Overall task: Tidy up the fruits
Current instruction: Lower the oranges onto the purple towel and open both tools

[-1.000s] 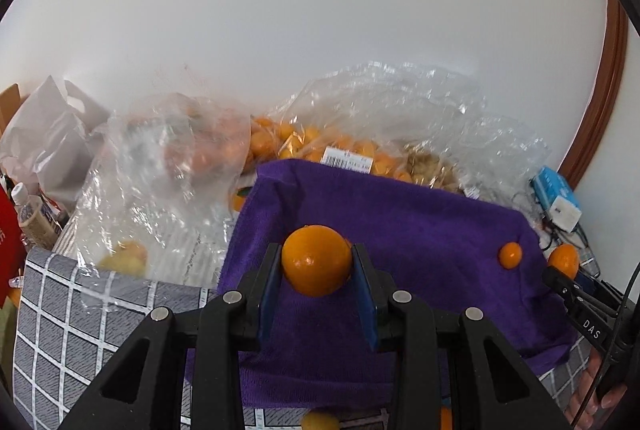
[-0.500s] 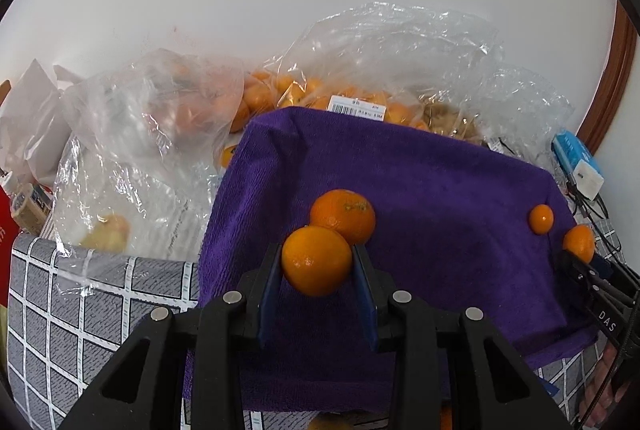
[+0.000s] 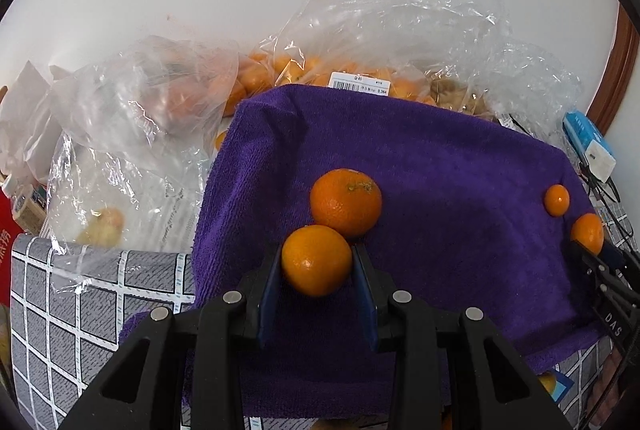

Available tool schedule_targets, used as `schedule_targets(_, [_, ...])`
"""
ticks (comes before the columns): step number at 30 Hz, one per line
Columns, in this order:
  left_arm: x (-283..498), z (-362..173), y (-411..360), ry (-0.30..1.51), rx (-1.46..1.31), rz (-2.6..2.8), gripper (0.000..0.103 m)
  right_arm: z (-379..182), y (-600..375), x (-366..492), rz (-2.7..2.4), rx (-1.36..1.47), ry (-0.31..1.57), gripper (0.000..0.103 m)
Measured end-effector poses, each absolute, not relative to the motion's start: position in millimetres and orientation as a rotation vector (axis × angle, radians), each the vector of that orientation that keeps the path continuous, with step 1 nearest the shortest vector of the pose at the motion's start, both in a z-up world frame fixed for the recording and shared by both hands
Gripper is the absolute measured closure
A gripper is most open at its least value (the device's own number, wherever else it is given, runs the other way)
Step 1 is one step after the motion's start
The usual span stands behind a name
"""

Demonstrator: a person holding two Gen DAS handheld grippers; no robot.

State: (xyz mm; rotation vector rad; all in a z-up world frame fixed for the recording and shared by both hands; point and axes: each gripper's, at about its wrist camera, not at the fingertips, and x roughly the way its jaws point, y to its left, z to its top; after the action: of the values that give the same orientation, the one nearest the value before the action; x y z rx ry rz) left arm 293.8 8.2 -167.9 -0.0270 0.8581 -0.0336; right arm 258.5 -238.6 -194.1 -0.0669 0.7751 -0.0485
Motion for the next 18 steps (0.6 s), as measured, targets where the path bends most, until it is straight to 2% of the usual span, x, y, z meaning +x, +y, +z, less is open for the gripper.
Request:
schedule_targets(6, [298.2, -170.1, 6.6, 0.862, -0.014, -0.029, 0.07, -193.6, -237.2, 256.7, -0.04, -0.072, 0.774, 0.058])
schedule_targets(9, [297.0, -171.0, 4.8, 0.86, -0.001, -0.029, 0.07, -191.6, -235.4, 253.1, -0.015, -0.065, 0.767, 0.048])
schedule_targets(11, [297.5, -170.5, 4.5, 0.87, -0.005, -0.035, 0.07, -189.4, -233.4, 251.2, -0.013, -0.071, 0.759, 0.037])
schedule_targets(14, [296.5, -167.7, 7.3, 0.871, -0.035, -0.048, 0.069, -180.5, -230.7, 243.2, -0.008, -0.072, 0.722, 0.029])
schedule_targets(18, [291.0, -157.1, 9.6, 0.842, -0.065, -0.068, 0.063, -165.8, -233.1, 237.4, -0.019, -0.036, 0.702, 0.028])
